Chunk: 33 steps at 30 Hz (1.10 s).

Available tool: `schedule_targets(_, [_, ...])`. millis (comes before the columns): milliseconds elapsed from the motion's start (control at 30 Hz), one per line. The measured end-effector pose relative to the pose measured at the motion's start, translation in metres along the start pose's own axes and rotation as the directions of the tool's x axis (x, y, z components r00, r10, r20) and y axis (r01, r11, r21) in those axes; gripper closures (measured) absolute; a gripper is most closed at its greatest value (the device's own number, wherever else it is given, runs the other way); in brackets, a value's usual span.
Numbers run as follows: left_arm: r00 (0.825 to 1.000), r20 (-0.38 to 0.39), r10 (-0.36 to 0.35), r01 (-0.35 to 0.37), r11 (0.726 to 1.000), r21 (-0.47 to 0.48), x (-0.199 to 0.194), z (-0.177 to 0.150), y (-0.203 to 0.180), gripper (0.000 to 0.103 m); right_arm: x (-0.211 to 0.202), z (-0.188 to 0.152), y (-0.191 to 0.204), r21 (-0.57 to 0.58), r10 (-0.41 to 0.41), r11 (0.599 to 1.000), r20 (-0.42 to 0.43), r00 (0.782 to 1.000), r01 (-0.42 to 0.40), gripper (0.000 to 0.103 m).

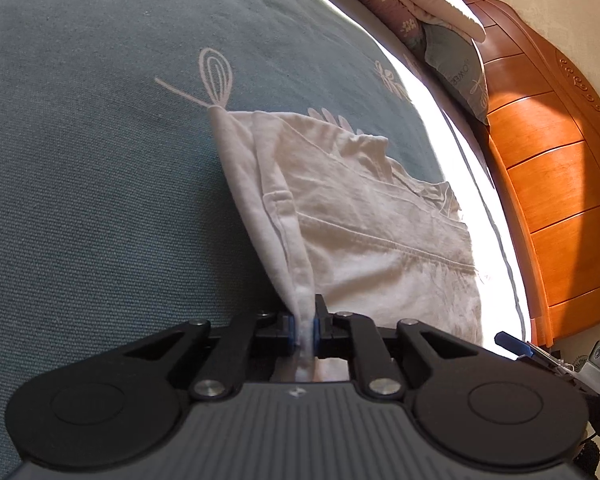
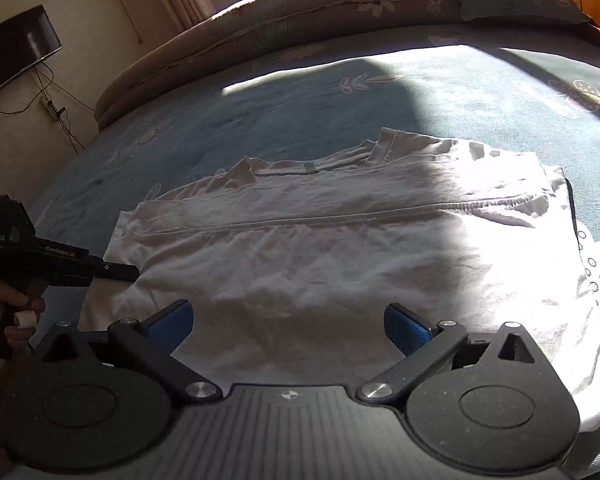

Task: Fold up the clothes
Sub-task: 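Close the left gripper on the shirt's end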

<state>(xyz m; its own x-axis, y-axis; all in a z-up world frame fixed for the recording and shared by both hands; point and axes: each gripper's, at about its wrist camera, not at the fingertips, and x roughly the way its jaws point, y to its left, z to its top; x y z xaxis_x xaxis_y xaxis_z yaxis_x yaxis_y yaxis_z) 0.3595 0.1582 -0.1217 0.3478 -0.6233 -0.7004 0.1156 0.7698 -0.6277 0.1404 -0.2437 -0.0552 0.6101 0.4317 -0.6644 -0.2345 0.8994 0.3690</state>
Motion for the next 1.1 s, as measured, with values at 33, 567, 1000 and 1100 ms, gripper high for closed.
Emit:
schedule_targets(33, [1.0, 0.002, 0.001, -0.001, 1.0, -0.001, 0.0, 0.0, 0.0, 0.091, 0.003, 0.004, 0.003, -0.001, 0.024, 1.0, 0.006, 1.0, -0.024, 0.0])
schedule_targets(567, [1.0, -0.002, 0.005, -0.005, 1.0, 0.016, 0.002, 0.002, -0.004, 0.091, 0.092, 0.027, 0.031, 0.017, 0.056, 0.998, -0.031, 0.998, -0.055, 0.0])
schedule_targets(1000, [1.0, -0.019, 0.007, -0.007, 1.0, 0.009, 0.003, 0.007, -0.004, 0.091, 0.125, 0.066, 0.018, -0.014, -0.037, 0.999, 0.007, 0.999, 0.037, 0.0])
schedule_targets(1100, [0.998, -0.032, 0.053, -0.051, 0.998, 0.044, 0.004, 0.01, -0.015, 0.091, 0.106, 0.05, 0.019, -0.029, -0.057, 0.998, 0.003, 0.998, 0.058, 0.0])
